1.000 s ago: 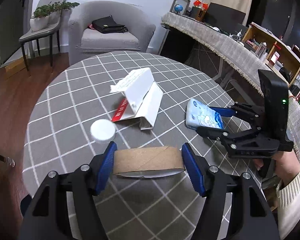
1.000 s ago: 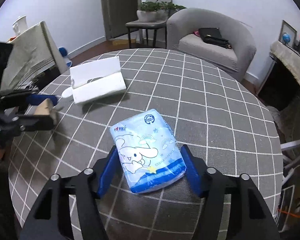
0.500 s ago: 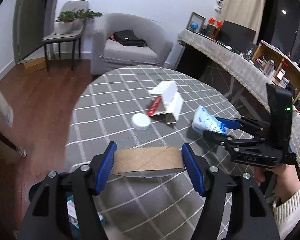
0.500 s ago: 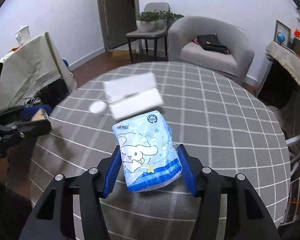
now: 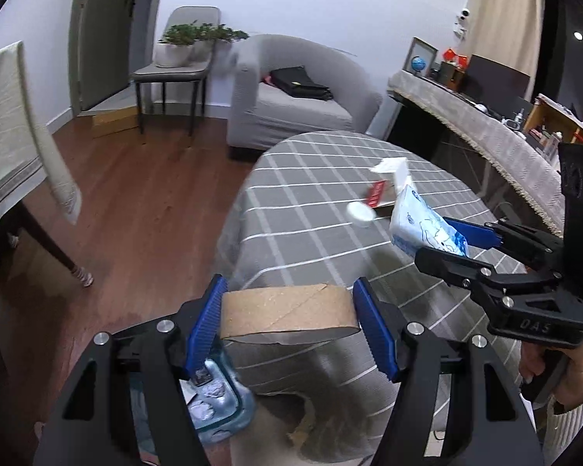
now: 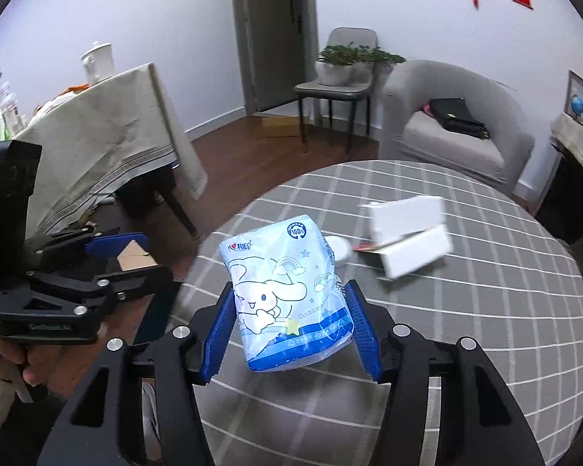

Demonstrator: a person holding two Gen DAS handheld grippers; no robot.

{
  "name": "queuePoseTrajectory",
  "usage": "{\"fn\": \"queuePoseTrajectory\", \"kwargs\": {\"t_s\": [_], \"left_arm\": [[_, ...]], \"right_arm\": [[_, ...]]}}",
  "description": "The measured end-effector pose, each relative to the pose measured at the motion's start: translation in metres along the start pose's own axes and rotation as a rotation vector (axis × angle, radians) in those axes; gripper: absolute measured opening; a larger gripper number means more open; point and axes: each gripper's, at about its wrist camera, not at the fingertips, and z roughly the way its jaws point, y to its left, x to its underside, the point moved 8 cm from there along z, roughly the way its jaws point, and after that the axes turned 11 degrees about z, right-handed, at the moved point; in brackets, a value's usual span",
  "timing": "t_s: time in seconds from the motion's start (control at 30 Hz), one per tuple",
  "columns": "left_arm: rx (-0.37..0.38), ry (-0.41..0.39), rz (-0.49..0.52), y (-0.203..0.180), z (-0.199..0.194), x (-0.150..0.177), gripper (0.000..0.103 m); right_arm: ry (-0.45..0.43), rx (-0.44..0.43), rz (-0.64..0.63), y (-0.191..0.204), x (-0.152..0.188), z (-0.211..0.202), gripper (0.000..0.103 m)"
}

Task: Collect trash
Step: 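Lift the blue wipes pack with the right tool while the left tool carries the tube to the bin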

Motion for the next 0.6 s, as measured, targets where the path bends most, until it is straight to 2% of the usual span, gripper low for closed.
{"fn": "queuePoseTrajectory", "kwargs": {"t_s": [0.33,0.6], "left_arm": [[-0.123,0.018,-0.045,0.056,-0.019,0.025,0.069],[-0.163,0.051,-0.063,0.09,-0.023,0.044,0.069]], "right_arm": [[-0.026,-0.079,-0.04,0.06,-0.014,0.011,0.056],[0.008,-0.108,-0.068,0.096,-0.012,0.035,0.056]]}}
